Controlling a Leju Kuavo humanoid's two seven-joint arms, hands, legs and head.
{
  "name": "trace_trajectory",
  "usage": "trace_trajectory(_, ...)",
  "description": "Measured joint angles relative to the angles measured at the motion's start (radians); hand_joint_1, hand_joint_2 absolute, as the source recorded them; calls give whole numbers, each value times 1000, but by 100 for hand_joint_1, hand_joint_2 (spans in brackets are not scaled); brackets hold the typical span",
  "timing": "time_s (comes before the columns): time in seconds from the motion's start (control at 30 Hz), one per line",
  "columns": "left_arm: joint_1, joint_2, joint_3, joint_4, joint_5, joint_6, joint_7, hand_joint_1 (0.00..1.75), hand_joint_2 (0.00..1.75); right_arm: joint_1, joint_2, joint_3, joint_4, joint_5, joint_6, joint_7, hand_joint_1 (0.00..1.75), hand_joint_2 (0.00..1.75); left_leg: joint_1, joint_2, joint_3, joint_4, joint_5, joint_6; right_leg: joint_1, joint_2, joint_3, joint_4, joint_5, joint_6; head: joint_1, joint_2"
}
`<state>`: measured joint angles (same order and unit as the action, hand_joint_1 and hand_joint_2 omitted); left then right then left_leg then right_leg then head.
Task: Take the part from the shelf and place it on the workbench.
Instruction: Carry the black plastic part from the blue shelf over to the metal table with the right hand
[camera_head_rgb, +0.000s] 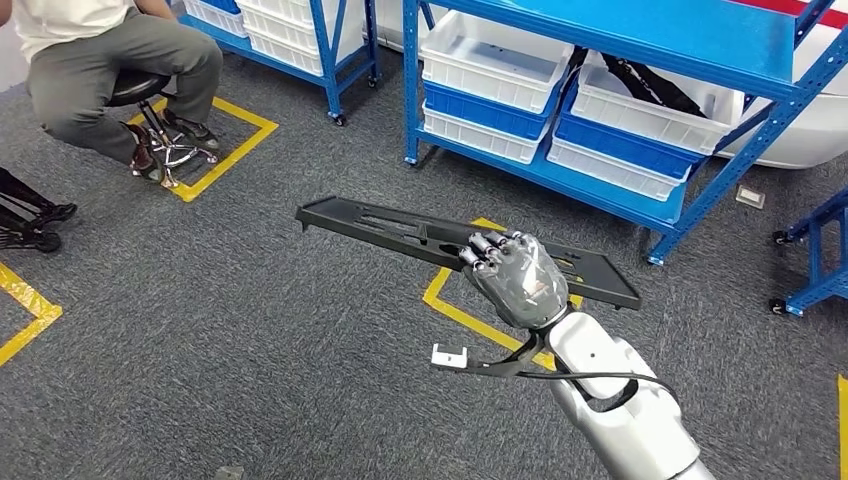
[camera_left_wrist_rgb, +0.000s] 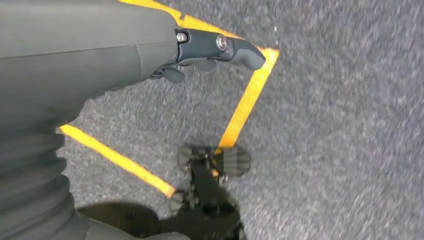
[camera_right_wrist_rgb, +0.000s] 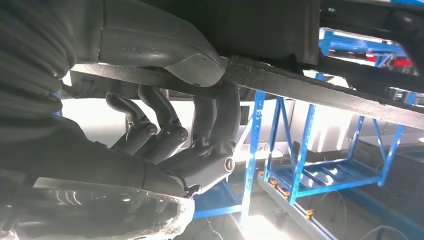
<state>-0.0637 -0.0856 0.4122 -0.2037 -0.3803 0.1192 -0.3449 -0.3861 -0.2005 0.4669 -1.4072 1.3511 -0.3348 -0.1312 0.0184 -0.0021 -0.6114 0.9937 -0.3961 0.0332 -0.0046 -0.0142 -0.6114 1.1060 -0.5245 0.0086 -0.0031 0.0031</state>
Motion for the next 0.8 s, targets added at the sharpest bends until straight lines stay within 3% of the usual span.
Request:
trace_trajectory(0.07, -1, 0, 0, 0, -1, 1, 0, 0, 175, 3, -1, -1, 0, 0, 0, 1, 169, 175, -1, -8, -3, 0, 1, 2, -4, 7, -70, 139, -52, -3, 2, 0)
trace_trajectory(0.1, -1, 0, 0, 0, -1, 1, 0, 0, 175, 5, -2, -1, 0, 0, 0, 1, 169, 175, -1, -13, -4, 0, 1, 2, -6, 8, -89, 173, -60, 2, 1, 0)
trace_trajectory(0.13, -1, 0, 0, 0, -3, 1, 0, 0, 175, 7, -2, -1, 0, 0, 0, 1, 169, 175, 0, -18, -4, 1, 1, 2, -8, 9, -88, 167, -50, 11, 2, 0)
trace_trajectory(0.2, -1, -2, 0, 0, -6, 1, 0, 0, 175, 8, -4, -2, 0, 0, 0, 1, 169, 175, 1, -29, -3, 3, 1, -2, -15, 10, -27, 41, 6, 32, 2, 0)
trace_trajectory(0.27, -1, -3, 1, 0, -7, 1, -1, 0, 175, 8, -5, -3, 0, 0, 0, 1, 169, 175, -2, -37, -5, 7, -1, -12, -19, 16, 34, -85, 54, 38, 2, 0)
trace_trajectory(0.3, 0, -3, 1, 0, -7, 1, -2, 0, 175, 7, -5, -3, 0, 0, 0, 1, 169, 175, -4, -39, -6, 8, -1, -18, -19, 18, 48, -114, 65, 34, 2, 0)
trace_trajectory(0.43, 4, -2, 2, 0, -7, 2, -3, 0, 175, 6, -5, -2, 0, 1, 0, 1, 169, 175, 2, -31, -15, 26, -12, -37, -20, 15, 52, -119, 75, 7, 1, 0)
trace_trajectory(0.5, 4, -1, 2, 0, -7, 3, -3, 0, 175, 5, -4, -2, 0, 1, 0, 1, 169, 175, 4, -13, -54, 117, -67, -44, -21, 12, 54, -120, 77, -4, -1, 0)
trace_trajectory(0.57, 4, -1, 4, 0, -8, 4, -3, 0, 175, 5, -4, -2, 0, 1, 0, 1, 169, 175, 4, -4, -120, 259, -132, -49, -15, 10, 55, -120, 75, -10, -1, 0)
trace_trajectory(0.6, 5, -1, 5, 0, -8, 4, -3, 0, 175, 5, -4, -2, 0, 1, 0, 0, 169, 175, 4, -2, -143, 306, -146, -49, -12, 8, 55, -120, 74, -11, -1, 0)
trace_trajectory(0.63, 5, -1, 6, 0, -8, 4, -3, 0, 175, 4, -5, -2, 0, 1, 0, 0, 169, 175, 4, -2, -148, 316, -140, -46, -9, 7, 56, -120, 73, -12, -1, 0)
trace_trajectory(0.67, 5, -1, 7, 0, -8, 4, -3, 0, 175, 3, -5, -2, 0, 1, 0, 0, 169, 175, 3, -1, -131, 281, -114, -41, -6, 6, 58, -120, 72, -13, -1, 0)
trace_trajectory(0.73, 5, 0, 8, 0, -7, 3, -3, 0, 175, -1, -5, -3, 0, 1, 0, -1, 169, 175, -2, 6, -60, 141, -49, -23, -1, 5, 63, -120, 70, -15, -1, 0)
trace_trajectory(0.8, 3, 2, 9, 0, -7, 3, -3, 0, 175, -7, -5, -3, 0, 1, 0, -2, 169, 175, -12, 17, -12, 46, -21, -9, 6, 3, 63, -119, 67, -14, -1, 0)
